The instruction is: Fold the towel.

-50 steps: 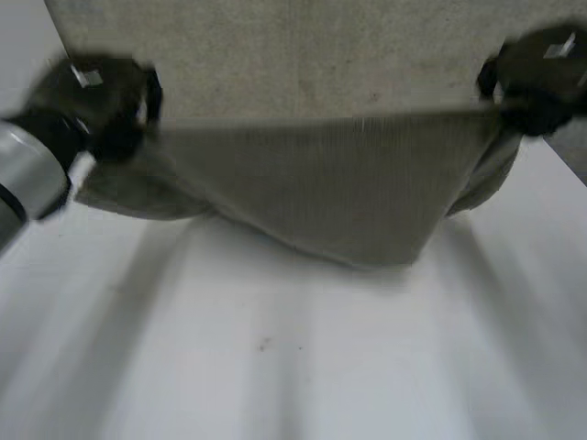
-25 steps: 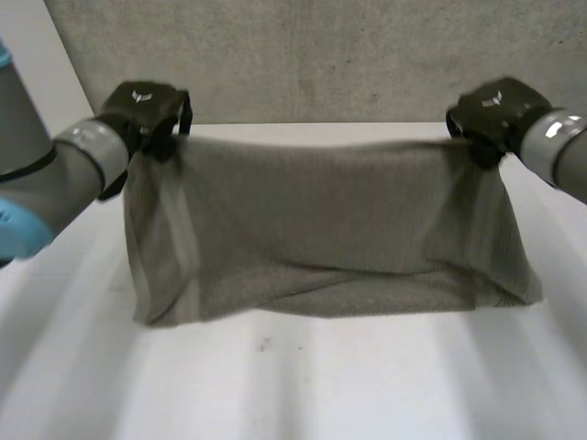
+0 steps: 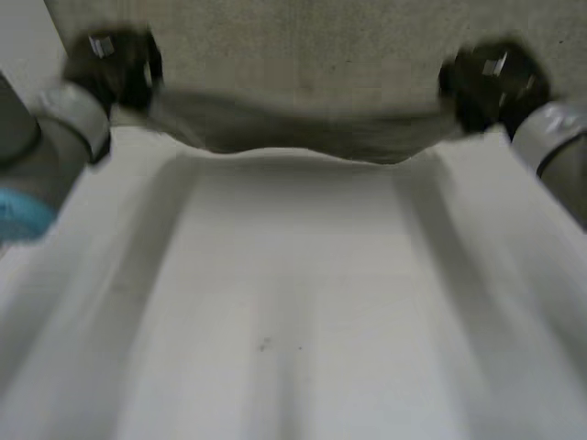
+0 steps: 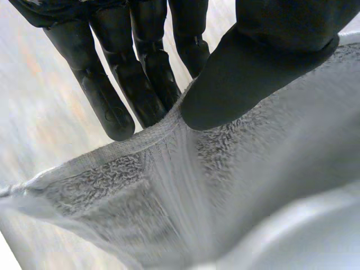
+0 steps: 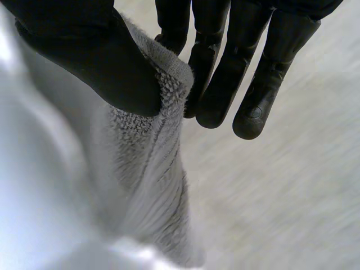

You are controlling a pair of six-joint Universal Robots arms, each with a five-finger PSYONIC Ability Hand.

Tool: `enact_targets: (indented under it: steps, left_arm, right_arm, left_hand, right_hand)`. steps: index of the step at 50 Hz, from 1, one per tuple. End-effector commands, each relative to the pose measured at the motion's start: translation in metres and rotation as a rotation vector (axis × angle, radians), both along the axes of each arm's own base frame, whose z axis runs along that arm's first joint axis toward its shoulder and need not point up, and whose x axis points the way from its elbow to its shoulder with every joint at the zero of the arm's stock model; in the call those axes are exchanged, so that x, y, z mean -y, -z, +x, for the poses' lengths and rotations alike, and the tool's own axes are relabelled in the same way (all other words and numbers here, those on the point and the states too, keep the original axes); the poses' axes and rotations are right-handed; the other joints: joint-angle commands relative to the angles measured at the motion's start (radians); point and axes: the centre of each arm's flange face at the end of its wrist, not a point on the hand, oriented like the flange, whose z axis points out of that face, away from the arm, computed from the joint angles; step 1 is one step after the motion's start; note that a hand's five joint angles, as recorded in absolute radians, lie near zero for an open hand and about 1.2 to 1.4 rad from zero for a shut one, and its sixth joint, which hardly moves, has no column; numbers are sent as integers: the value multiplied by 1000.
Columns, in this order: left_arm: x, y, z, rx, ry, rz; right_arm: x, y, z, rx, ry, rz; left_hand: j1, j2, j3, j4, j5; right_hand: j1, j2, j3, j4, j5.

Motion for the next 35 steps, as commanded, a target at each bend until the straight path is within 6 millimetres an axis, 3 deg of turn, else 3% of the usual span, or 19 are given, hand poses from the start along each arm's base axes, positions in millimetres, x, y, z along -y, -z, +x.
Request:
enact_targets:
  steps: [1,2,3,5,9,10,11,12,13,16,28,35]
  left_arm:
    - [-33,97,8,83,25,247]
    - [-39,111,10,94,25,268]
    - [-39,111,10,94,25,269]
    - [-49,129,13,118,26,287]
    - [-54,135,19,142,18,290]
    - [-55,137,23,151,10,294]
    - [-55,137,23,151,9,294]
    - [-57,134,25,156,5,284]
    - [-59,126,26,156,3,261]
    - [-63,114,27,149,2,225]
    - [-63,99,28,132,4,178]
    - [-64,102,29,134,3,191]
  right_arm:
    - [-25,98,-6,-228,-25,342]
    - [-32,117,-7,-266,-34,412]
    - [-32,117,-7,-266,-34,413]
    - [-43,139,-11,-323,-33,522]
    - [-50,137,-13,-332,-24,564]
    - [-51,131,-14,-322,-25,565]
    - [-51,131,-14,-322,-25,565]
    - [-54,123,-14,-310,-24,548]
    - [-54,112,-15,-294,-14,516]
    - [-49,95,-20,-251,16,466]
    - [-30,84,-36,-194,33,415]
    - [-13,84,-43,-352,-71,292]
  left_hand:
    - [224,178,180,179,187]
    - [224,178,180,179,187]
    - [224,178,180,179,187]
    - [224,178,180,179,187]
    - [224,178,180,179,187]
    - [224,178,180,179,187]
    - [224,178,180,179,187]
    - [224,178,180,179,187]
    - [224,178,180,179,187]
    - [224,178,180,179,187]
    - [224,178,180,179,187]
    - [224,178,180,179,187]
  right_hand:
    - [7,186,182,180,190]
    - [7,186,182,180,190]
    - [7,186,182,180,190]
    - [7,186,182,180,190]
    - [7,186,182,180,190]
    - [-221,-42,-47,-49,-38]
    - [-224,-45,-49,-51,-40]
    - [-776,-597,-601,-604,-593]
    - [-994,-815,-819,-821,-810]
    - [-1154,-975,-979,-981,-971]
    - [-1157,-978,-983,-985,-974]
    - [-1052,-873,-877,-880,-869]
